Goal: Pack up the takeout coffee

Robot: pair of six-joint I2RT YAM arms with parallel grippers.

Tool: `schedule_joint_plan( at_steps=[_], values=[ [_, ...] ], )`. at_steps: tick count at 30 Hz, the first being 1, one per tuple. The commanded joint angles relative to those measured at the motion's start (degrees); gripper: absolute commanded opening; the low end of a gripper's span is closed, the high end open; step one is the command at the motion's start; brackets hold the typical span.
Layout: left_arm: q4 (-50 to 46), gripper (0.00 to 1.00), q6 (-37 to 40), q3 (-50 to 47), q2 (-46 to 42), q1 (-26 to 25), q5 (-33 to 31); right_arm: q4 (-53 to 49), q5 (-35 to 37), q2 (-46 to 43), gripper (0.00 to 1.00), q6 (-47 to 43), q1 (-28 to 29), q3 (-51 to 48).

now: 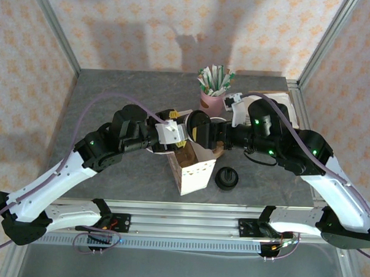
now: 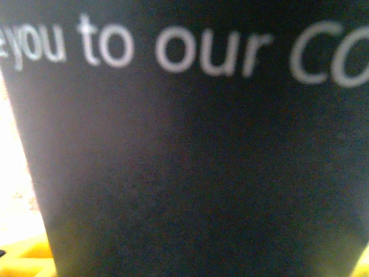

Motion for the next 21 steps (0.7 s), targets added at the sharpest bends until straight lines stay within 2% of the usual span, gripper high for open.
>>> schedule_joint_plan(
  at_steps=[1, 12, 21],
  values=[
    [-0.09, 0.67, 0.55, 1.92, -0.26, -0.13, 1.07, 1.64, 1.11, -0.18, 0.84, 0.39, 0.44, -0.22],
    [-0.67, 0.67, 0.22, 2.35, -0.27, -0.15, 2.69, 2.76, 0.80, 1.14, 0.83, 0.31, 0.53, -0.49],
    [-0.34, 0.67, 0.14, 2.65, -0.26, -0.12, 3.16, 3.87, -0.28, 1.55, 0.72, 0.29, 0.54, -1.09]
  ],
)
